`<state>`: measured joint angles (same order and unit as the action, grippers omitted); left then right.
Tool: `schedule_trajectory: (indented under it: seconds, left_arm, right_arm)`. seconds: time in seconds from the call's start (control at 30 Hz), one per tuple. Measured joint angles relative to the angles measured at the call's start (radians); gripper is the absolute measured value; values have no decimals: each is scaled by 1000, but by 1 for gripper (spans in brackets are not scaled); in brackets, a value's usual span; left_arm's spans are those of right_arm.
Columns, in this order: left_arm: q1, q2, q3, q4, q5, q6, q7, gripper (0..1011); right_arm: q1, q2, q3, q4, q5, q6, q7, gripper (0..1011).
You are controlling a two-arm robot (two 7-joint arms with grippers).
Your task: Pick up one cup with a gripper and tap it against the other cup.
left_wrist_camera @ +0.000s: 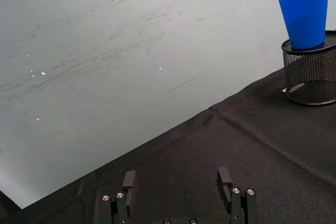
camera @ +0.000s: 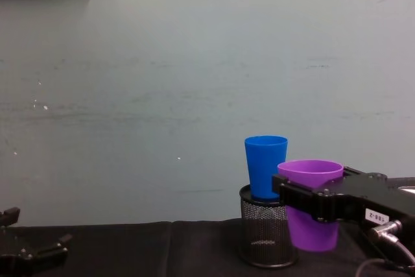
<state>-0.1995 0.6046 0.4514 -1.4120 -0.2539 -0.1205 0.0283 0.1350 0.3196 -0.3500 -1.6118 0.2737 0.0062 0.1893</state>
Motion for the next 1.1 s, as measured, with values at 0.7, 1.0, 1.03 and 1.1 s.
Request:
schedule_trajectory:
  seconds: [0.7,1.0,1.03,1.1]
  left_arm:
    - [0,0,0,0,0,0,0,1000]
    - [0,0,0,0,0,0,0,1000]
    - [0,0,0,0,0,0,0,1000]
    - [0,0,0,0,0,0,0,1000]
  right_arm:
    - [2,0,-4,6,0,-6,0,726]
    - [2,0,-4,7,0,-7,0,726]
    - [2,0,-4,7,0,-7,0,726]
    - [2,0,-4,7,0,-8,0,726]
